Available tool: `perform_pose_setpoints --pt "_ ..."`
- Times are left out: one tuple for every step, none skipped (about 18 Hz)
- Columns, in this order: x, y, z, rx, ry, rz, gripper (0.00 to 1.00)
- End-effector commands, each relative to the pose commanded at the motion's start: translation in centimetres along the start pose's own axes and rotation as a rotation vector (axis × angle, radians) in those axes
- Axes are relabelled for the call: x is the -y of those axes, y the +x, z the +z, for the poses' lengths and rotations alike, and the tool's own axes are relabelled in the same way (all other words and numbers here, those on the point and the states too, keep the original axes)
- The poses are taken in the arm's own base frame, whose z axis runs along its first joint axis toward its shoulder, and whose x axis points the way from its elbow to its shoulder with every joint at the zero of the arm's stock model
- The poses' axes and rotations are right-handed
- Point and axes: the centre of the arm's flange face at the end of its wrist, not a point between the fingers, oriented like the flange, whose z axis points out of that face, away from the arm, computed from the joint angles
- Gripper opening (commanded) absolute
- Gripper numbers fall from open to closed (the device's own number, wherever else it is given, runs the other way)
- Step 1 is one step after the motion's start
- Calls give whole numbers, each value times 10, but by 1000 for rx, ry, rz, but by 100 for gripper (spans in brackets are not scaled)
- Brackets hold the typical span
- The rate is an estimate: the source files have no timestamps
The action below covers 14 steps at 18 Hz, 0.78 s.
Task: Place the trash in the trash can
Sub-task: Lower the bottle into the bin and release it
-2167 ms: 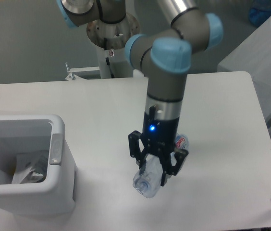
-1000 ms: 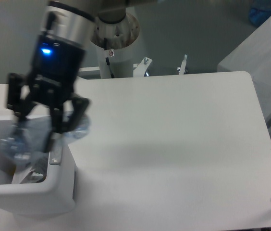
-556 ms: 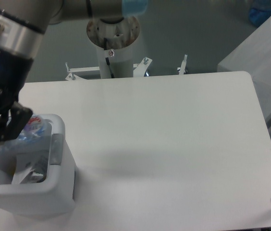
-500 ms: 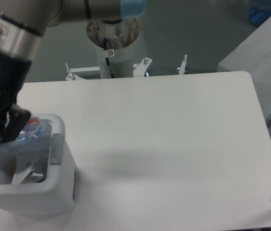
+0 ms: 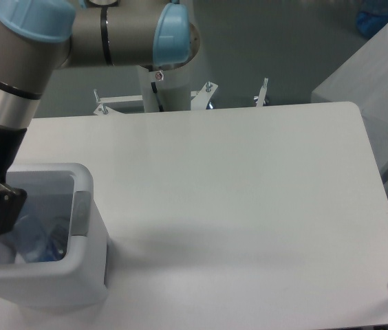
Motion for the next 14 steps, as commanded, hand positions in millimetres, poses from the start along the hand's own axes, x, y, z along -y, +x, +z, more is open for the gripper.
perform_pose_setpoints --pt "-2 -10 -4 13 1 -36 100" --pt "-4 -23 -10 28 5 -57 100" --pt "-5 -36 -17 44 10 -69 100" --pt "-4 -47 -27 64 21 -64 100" --pt "-3 -61 -41 89 33 -69 100" --pt "-5 -78 -53 115 41 -78 100" --pt "-5 -86 -62 137 44 -66 100" --pt "-9 -89 -62 152 32 -38 100" --pt "-11 -96 -71 198 14 0 100" --pt "-20 -108 -78 263 -22 23 100" --pt "-30 -109 -84 318 -61 39 100" --pt "-37 -108 -90 358 -90 50 100" --pt "-41 -106 -95 380 -109 67 100" --pt "-44 -106 -97 390 -120 78 100"
